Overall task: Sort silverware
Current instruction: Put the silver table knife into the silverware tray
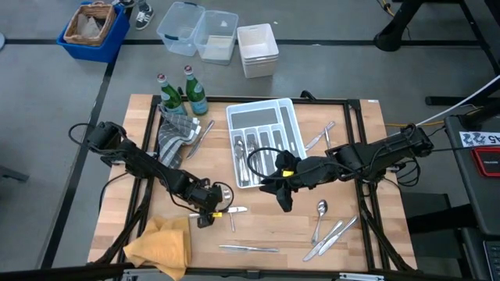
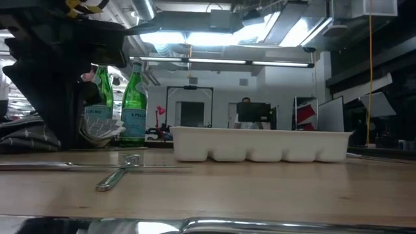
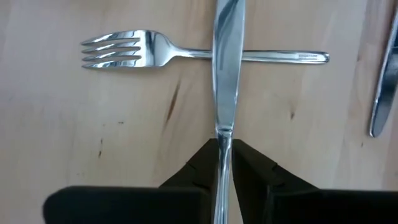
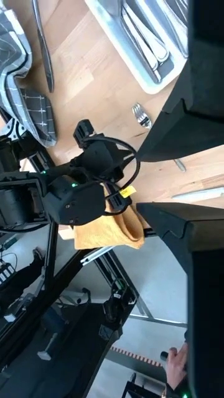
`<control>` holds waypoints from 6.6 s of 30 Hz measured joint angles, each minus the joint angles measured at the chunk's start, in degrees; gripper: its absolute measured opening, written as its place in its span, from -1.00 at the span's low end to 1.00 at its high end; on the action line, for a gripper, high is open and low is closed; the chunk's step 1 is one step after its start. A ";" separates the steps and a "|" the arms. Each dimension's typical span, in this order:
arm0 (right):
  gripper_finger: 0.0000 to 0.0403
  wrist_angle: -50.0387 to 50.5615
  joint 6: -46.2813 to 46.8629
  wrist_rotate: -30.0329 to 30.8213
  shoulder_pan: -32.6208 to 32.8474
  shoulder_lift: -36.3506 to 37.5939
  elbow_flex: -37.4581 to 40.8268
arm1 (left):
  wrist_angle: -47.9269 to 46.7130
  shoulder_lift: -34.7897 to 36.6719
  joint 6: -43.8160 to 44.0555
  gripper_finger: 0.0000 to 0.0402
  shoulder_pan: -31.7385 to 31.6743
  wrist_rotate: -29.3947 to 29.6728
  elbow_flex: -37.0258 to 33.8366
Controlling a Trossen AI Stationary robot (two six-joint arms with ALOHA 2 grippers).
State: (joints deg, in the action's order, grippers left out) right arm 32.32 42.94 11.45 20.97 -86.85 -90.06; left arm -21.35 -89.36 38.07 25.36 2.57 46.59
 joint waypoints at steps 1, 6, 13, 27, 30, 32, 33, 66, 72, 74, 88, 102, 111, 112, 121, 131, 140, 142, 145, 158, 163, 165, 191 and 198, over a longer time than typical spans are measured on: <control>-0.41 0.27 0.00 0.00 0.00 0.00 0.00 | 0.47 0.02 -0.45 -0.80 0.02 0.00 0.00; -0.41 0.82 0.00 -0.01 0.00 -0.02 0.00 | 6.74 0.00 -2.88 -0.61 0.00 0.08 0.04; -0.41 0.85 -0.24 0.16 0.00 0.92 0.00 | 11.07 0.00 -8.29 -0.44 -0.51 -0.02 0.14; -0.41 0.91 -4.49 4.08 -0.02 3.96 0.00 | -11.14 -7.80 -20.05 -0.43 -6.58 -6.54 15.72; -0.41 1.45 -4.48 4.03 -0.02 3.96 0.00 | -17.03 -10.91 -19.17 -0.43 -6.04 -6.91 16.73; -0.41 2.42 -4.48 4.03 -0.02 3.96 0.00 | -18.72 -12.17 -17.15 -0.43 -5.55 -6.97 16.76; -0.41 2.66 -4.48 4.03 -0.02 3.94 0.00 | -19.17 -12.70 -16.00 -0.43 -5.33 -6.95 16.83; -0.41 10.75 -5.81 4.62 0.00 7.74 0.02 | -18.74 -16.84 -9.81 -0.43 -1.84 -4.28 17.69; -0.41 23.49 -4.18 10.72 0.00 7.67 0.02 | -18.19 -17.03 -11.05 -0.43 -2.31 -3.20 18.78; -0.41 29.79 -0.19 14.38 0.00 7.63 0.02 | -18.28 -17.04 -11.05 -0.43 -2.30 -2.89 18.39; -0.41 49.79 18.38 23.08 0.00 7.63 0.34 | -18.39 -17.03 -11.07 -0.43 -2.16 -3.10 17.55; -0.41 47.39 26.05 18.03 0.00 7.56 13.62 | -18.46 -17.03 -9.98 -0.43 -2.16 -3.17 17.53; -0.41 42.73 26.03 16.22 0.00 7.56 15.57 | -20.12 -17.11 -9.96 -0.43 -2.16 -3.26 18.25; -0.41 42.37 26.04 16.00 0.00 7.56 15.85 | -20.97 -17.11 -9.96 -0.43 -2.16 -3.28 18.25; -0.41 39.21 26.25 15.90 0.00 7.58 19.76 | -21.41 -17.09 -9.88 -0.43 -2.16 -3.37 18.25; -0.41 37.96 26.25 14.22 0.00 7.58 20.55 | -20.77 -17.19 -7.84 -0.47 -2.16 -3.21 18.23; -0.41 38.22 26.23 15.98 0.00 7.58 20.55 | -20.93 -18.23 -7.99 -0.85 -2.14 -2.85 18.36; -0.41 38.22 26.23 15.97 0.00 7.58 20.55 | -20.89 -18.23 -7.72 -0.91 -2.17 -3.07 18.36; -0.41 38.25 26.23 15.98 0.00 7.58 20.55 | -21.12 -18.27 -6.66 -0.92 -2.16 -3.15 18.38; -0.41 38.27 25.81 15.99 0.00 7.58 20.55 | -21.31 -15.78 -4.84 -0.88 -3.38 -3.88 18.16; -0.41 38.31 25.79 15.99 0.00 7.58 20.55 | -21.97 -14.20 -4.81 -0.87 -3.86 -4.29 18.23; -0.41 38.33 25.79 16.00 0.00 7.58 20.55 | -22.04 -13.28 -4.40 -0.88 -4.11 -4.49 18.23; -0.41 50.50 25.85 19.00 -0.85 7.58 20.52 | 4.59 -5.16 18.06 -0.82 -20.31 -9.27 18.32; -0.41 57.53 26.14 20.07 -0.85 7.58 20.52 | 14.45 -5.69 27.64 -0.80 -25.88 -2.48 18.34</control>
State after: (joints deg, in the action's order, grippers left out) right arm 89.85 69.08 31.53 20.12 -79.26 -69.54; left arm -6.91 -95.05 65.72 -0.51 0.08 64.93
